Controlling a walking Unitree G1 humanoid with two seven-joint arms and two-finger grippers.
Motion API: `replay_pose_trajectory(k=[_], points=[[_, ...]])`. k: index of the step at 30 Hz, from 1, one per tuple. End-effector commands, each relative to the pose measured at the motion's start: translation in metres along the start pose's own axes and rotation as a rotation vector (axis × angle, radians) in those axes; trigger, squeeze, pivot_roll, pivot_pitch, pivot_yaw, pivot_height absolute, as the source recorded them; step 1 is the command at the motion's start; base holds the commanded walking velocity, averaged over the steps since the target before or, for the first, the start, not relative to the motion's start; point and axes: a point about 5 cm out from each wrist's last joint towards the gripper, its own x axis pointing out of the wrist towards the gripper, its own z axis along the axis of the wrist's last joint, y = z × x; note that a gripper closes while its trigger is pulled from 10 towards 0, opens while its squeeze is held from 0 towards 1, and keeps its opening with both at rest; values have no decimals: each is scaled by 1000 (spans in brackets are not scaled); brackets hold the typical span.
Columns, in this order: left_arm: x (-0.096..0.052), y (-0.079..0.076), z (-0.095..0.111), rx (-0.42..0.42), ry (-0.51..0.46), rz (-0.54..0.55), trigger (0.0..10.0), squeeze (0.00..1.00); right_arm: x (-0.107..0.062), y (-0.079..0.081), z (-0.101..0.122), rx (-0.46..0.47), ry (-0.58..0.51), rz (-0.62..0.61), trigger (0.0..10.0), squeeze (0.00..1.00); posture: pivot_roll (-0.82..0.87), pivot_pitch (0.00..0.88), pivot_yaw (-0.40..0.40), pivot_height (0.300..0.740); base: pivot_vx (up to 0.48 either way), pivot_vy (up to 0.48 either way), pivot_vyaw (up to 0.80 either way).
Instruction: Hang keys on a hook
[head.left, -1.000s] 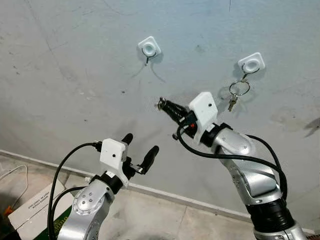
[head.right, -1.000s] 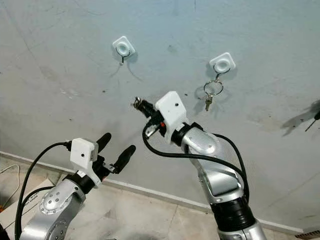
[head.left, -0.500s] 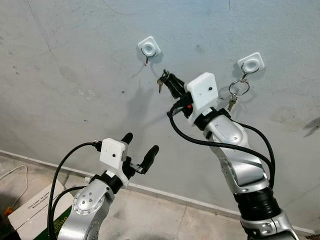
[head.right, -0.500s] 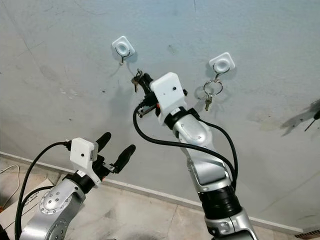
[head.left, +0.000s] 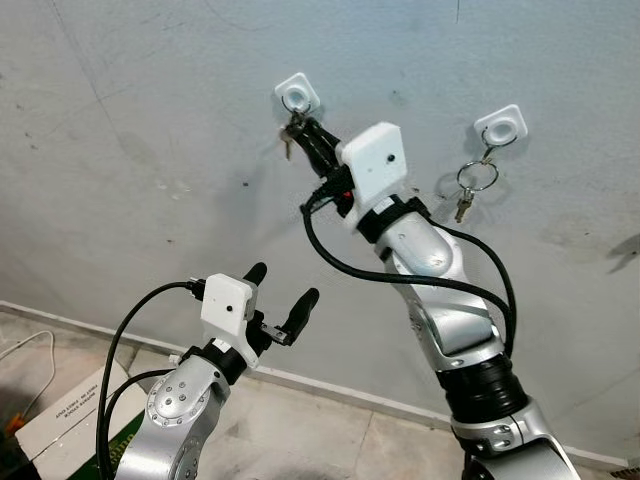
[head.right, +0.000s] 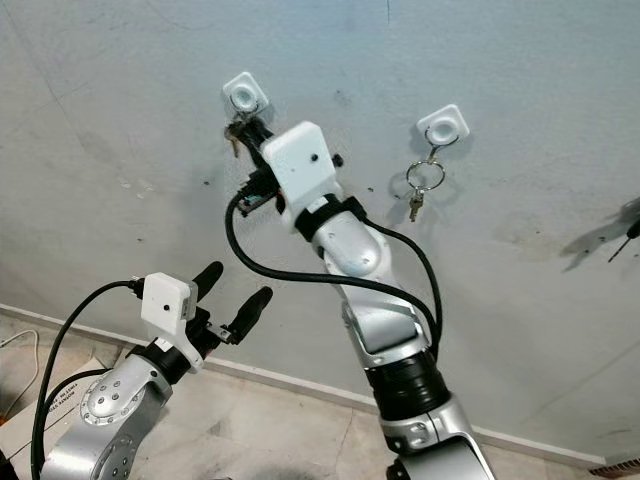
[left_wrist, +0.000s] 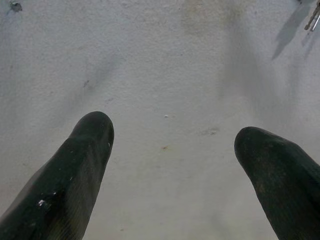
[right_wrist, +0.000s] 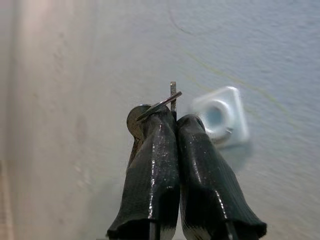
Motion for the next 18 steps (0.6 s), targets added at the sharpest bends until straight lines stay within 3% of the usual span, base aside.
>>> replay_pose_trajectory(k=[1,3,4,11,18], points=[[0,0,-1,6,5,4,10000,0,6,6,2,20,-16,52,10000,0,79,72,14,740,0,0,0],[0,0,-1,5,5,4,10000,0,7,7,3,32,-19,57,10000,0,78,73,13,740,0,0,0],[0,0,-1,4,5,4,10000,0,11,7,3,88,-22,56,10000,0,78,73,12,740,0,0,0],[1,-1,-2,0,5,3,10000,0,21,7,-1,226,-5,48,10000,0,80,75,7,740,0,0,0],[1,-1,-2,-2,5,4,10000,0,24,8,-4,276,7,54,10000,0,80,75,7,740,0,0,0]])
